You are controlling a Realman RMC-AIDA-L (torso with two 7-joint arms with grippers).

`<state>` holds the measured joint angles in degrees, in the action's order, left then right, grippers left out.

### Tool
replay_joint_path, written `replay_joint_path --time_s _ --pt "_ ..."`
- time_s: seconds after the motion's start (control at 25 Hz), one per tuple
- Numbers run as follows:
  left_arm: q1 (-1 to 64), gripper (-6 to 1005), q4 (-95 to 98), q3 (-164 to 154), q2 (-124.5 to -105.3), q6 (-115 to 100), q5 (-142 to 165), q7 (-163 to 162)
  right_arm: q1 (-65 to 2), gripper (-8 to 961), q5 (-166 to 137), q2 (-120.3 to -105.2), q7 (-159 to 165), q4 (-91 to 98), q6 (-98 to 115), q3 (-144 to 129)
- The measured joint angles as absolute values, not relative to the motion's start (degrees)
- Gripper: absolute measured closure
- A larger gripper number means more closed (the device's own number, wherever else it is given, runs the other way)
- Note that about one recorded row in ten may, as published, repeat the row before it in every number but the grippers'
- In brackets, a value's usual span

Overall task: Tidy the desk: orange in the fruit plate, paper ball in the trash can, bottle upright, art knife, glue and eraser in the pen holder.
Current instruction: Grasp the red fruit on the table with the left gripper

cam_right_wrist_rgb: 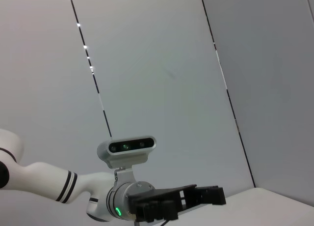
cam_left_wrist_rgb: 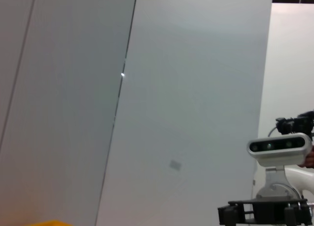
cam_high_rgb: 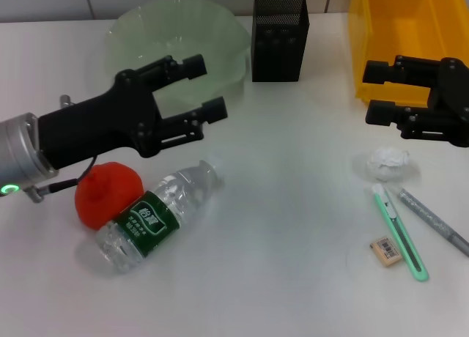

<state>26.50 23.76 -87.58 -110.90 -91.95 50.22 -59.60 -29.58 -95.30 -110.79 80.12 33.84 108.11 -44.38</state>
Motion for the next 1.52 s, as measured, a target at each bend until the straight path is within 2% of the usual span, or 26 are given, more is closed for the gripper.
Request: replay_joint_path --time_s 0.36,0.52,0.6,0.8,0.92,1.04,1.52 --pt "26.3 233 23.8 -86.3 -110.16 -92.7 50.2 -59.6 -29.7 237 -95.3 -111.68 80.1 34.5 107.8 -44.1" --pt "23.6 240 23.1 -85.5 -108.8 -90.6 50.4 -59.6 -30.2 236 -95.3 -111.77 80.1 34.6 107.3 -44.1" --pt "19.7 244 23.0 -84.6 -107.44 -88.9 50.4 -59.8 -30.3 236 -95.2 -111.85 80.1 34.6 107.0 -44.1" --pt "15.0 253 22.5 -82.5 -106.51 -87.7 51.9 -60.5 -30.9 236 -95.2 -111.97 80.6 34.6 106.3 -44.1" --pt "13.5 258 21.6 -81.4 -106.63 -87.2 52.7 -60.4 -31.2 237 -95.2 -111.97 80.6 34.6 106.1 -44.1" --pt "12.1 263 19.4 -80.9 -107.54 -85.3 53.2 -59.4 -31.7 237 -95.2 -111.97 80.7 34.6 105.7 -44.1" --pt "13.0 285 18.6 -80.5 -108.66 -79.6 58.5 -61.5 -32.5 237 -95.4 -112.06 80.6 34.6 105.2 -44.1"
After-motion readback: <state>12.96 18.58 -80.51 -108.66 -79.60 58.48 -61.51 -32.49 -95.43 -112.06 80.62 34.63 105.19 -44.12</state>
